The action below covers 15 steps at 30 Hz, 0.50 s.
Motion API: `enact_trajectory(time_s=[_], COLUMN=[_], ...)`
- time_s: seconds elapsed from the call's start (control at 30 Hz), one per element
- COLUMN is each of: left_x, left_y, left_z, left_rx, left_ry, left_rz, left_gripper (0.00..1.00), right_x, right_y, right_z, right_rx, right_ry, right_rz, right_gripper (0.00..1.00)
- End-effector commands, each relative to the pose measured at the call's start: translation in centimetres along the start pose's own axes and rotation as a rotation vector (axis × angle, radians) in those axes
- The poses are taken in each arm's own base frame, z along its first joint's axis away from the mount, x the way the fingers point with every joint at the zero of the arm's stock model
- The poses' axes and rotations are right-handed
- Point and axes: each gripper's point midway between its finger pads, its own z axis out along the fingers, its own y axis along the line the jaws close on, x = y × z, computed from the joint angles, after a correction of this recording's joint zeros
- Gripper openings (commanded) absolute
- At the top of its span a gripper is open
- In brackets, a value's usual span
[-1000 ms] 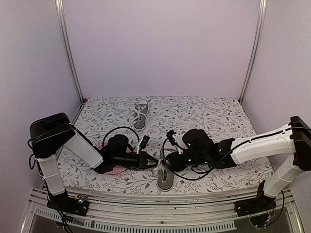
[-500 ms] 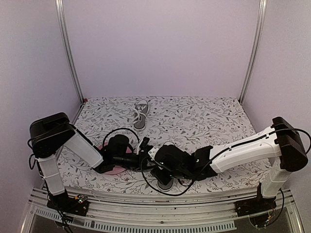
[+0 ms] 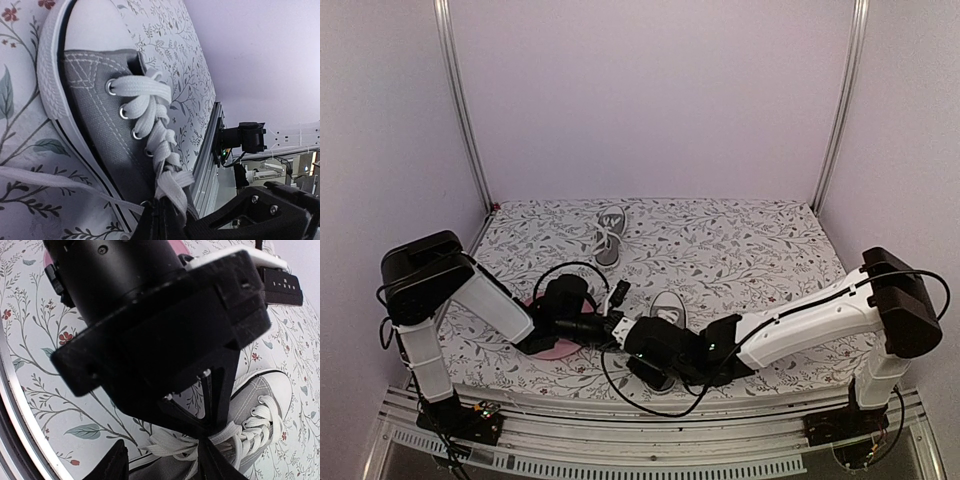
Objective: Tie the shoes
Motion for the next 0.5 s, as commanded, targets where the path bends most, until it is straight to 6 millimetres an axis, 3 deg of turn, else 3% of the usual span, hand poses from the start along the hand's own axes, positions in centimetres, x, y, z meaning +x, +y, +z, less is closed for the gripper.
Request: enact_trajectory(time_s=[0.0,0.23,0.4,0.47], left_x=[-0.7,-0.6,-0.7,-0.7], left_y=[0.0,0.0,0.3,0.4], left_z=[0.2,0.2,0.3,0.2], left_rx=[0.005,0.003,-0.005,-0.008], left_ry=[0.000,0.003,0.000,-0.002], left_rz=[0.002,0.003,0.003,0.002], left_gripper=[0.00,0.00,0.00,0.00], right_x=[-0.2,0.0,-0.6,-0.8], right_y=[0.1,-2.0,-3.3,-3.7], right_z=[0.8,1.1,0.0,-0.3], right_rx=[0.071,0.217,0.228,0.165], right_ry=[0.002,0.018,-0.006,-0.025], right_rz=[-0.094,-0.092,0.016,0.094], right_gripper=[0.47,0.35,0.05,0.03])
